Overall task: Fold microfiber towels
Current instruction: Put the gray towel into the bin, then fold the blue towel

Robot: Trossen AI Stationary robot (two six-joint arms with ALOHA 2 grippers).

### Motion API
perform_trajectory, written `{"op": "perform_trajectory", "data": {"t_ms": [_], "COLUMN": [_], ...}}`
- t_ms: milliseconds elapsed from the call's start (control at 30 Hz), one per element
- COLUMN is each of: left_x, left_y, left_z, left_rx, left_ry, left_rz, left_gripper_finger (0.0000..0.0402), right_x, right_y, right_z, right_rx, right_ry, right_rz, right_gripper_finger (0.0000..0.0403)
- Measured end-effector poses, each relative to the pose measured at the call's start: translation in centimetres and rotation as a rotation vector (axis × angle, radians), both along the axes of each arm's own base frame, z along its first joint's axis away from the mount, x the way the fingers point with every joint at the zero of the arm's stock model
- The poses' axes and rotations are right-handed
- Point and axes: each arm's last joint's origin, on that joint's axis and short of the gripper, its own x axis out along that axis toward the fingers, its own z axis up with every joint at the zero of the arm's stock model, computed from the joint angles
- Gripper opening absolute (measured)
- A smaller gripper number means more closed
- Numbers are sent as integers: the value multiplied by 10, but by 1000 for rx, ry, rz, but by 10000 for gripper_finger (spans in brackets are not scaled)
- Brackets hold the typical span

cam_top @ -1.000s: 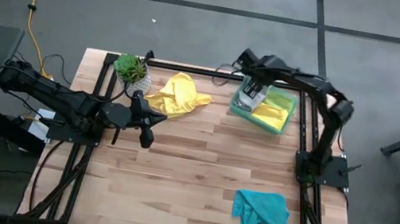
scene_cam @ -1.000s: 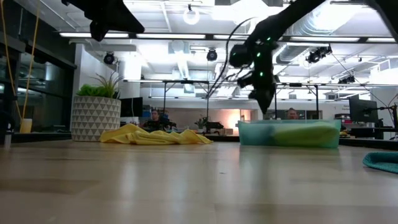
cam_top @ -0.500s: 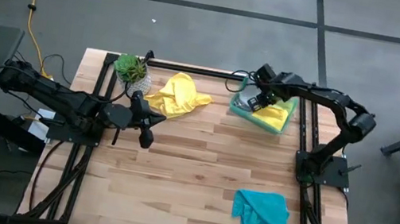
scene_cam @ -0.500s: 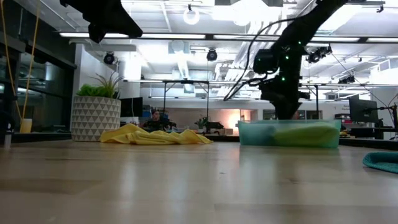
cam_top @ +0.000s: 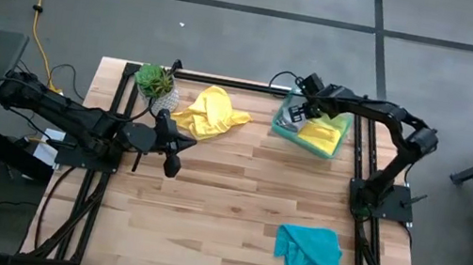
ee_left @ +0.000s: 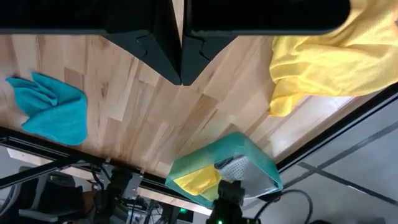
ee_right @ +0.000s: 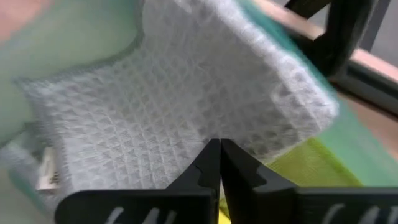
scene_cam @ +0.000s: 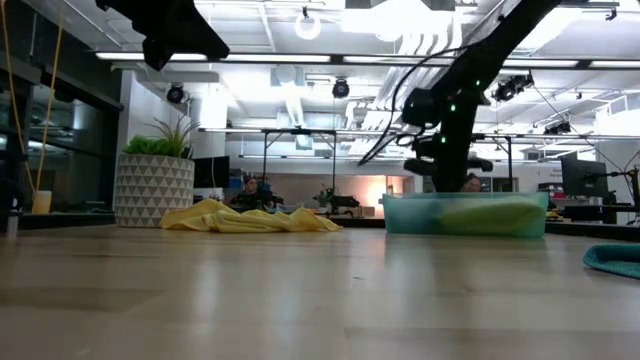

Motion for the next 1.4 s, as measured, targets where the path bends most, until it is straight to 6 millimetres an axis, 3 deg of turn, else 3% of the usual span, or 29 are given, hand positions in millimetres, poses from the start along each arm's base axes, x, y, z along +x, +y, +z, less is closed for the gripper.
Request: {"op": "perform_trajectory", "data": {"t_ms": [300, 400, 533, 700, 833, 1000, 1133, 1267, 1400], "left_x": [0, 0, 0, -1, 0, 1, 1, 1, 1], "left_y": [0, 0, 1, 2, 2, 2, 2, 2, 2], "left_z": [0, 0, 0, 1, 0, -1, -1, -1, -1], "left_rx": [-2, -2, 30, 71, 75, 75, 76, 76, 70], "left_ry": [-2, -2, 8, 16, 18, 22, 27, 27, 26], "left_rz": [2, 3, 14, 43, 50, 50, 50, 49, 40], "left_gripper_finger": [0, 0, 0, 0, 0, 1, 5, 5, 5], "right_x": [7, 2, -9, -20, -25, -25, -25, -24, -22], "right_y": [-7, -2, 11, 57, 108, 174, 212, 238, 249], "right_z": [-16, 6, 52, 107, 124, 110, 97, 88, 84], "right_rx": [-4, -98, -195, -238, -211, -128, -63, -70, -119], "right_ry": [-6, 3, -73, -319, -593, -930, -1166, -1204, -1168], "right_rz": [0, -30, 26, 216, 364, 485, 526, 529, 526], "right_gripper_finger": [0, 0, 0, 0, 0, 0, 0, 0, 0]}}
